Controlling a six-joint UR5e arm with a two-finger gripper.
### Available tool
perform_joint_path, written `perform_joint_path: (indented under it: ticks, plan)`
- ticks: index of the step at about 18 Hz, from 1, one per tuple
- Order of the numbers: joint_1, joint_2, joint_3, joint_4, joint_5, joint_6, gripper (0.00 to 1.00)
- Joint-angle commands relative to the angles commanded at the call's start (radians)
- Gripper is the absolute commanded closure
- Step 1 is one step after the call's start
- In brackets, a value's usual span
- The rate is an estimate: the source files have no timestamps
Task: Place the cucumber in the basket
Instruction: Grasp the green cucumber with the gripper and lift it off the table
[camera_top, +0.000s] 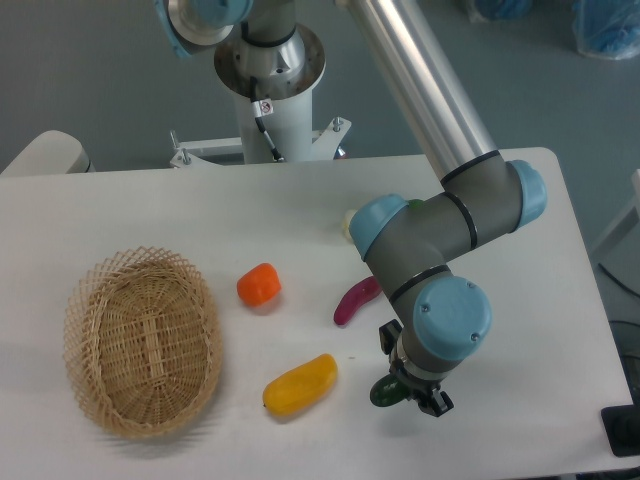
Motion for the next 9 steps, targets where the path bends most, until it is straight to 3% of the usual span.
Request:
perform_joint_path:
  ticks: [9]
  plan:
    - [-0.023,0.008,-0.011,-0.002,0.0,-0.02,0.87]
